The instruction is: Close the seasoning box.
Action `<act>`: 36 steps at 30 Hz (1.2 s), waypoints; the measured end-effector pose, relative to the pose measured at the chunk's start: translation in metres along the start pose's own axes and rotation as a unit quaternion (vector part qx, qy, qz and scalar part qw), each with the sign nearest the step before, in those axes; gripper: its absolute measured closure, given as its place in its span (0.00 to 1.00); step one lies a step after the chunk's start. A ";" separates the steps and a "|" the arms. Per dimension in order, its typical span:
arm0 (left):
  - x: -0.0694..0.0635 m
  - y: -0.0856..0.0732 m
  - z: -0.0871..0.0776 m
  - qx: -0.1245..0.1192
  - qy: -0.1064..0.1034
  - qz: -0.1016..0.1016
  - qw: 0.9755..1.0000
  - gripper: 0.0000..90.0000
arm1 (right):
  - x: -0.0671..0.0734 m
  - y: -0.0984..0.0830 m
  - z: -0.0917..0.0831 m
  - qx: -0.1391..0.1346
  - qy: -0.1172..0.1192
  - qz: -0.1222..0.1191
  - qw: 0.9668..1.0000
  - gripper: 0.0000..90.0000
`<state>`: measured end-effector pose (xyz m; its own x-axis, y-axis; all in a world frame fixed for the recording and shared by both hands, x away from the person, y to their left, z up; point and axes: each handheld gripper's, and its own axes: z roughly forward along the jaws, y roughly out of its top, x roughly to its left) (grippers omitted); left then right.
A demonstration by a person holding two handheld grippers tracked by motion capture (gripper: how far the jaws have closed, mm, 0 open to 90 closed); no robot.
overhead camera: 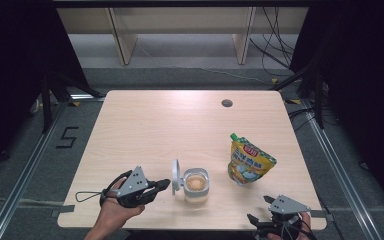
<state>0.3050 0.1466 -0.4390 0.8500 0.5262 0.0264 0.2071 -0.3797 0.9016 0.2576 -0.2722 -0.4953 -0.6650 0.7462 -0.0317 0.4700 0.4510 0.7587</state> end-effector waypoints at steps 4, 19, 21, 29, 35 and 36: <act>-0.001 0.004 0.001 0.001 0.002 0.003 1.000 0.99 | 0.000 0.000 0.000 -0.001 -0.003 -0.006 1.000 0.22; -0.002 0.013 0.008 0.001 -0.017 0.009 1.000 0.99 | 0.000 0.000 0.000 -0.001 -0.003 -0.006 1.000 0.22; -0.003 0.015 0.010 0.003 -0.014 0.012 1.000 0.99 | 0.000 0.000 0.000 -0.001 -0.003 -0.006 1.000 0.22; -0.007 0.024 0.019 0.001 -0.026 0.018 1.000 0.99 | 0.000 0.000 0.001 0.001 -0.001 -0.006 1.000 0.22; -0.009 0.029 0.022 -0.005 -0.033 0.026 0.999 0.97 | 0.003 0.000 0.000 0.004 0.000 0.007 1.000 0.22; -0.010 0.029 0.020 -0.005 -0.030 0.018 0.999 0.96 | 0.000 0.000 0.001 0.000 0.000 -0.008 1.000 0.22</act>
<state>0.3125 0.1150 -0.4219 0.8842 0.4660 0.0334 0.1713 -0.3899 0.9048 0.2580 -0.2717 -0.4958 -0.6722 0.7391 -0.0440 0.4592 0.4628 0.7583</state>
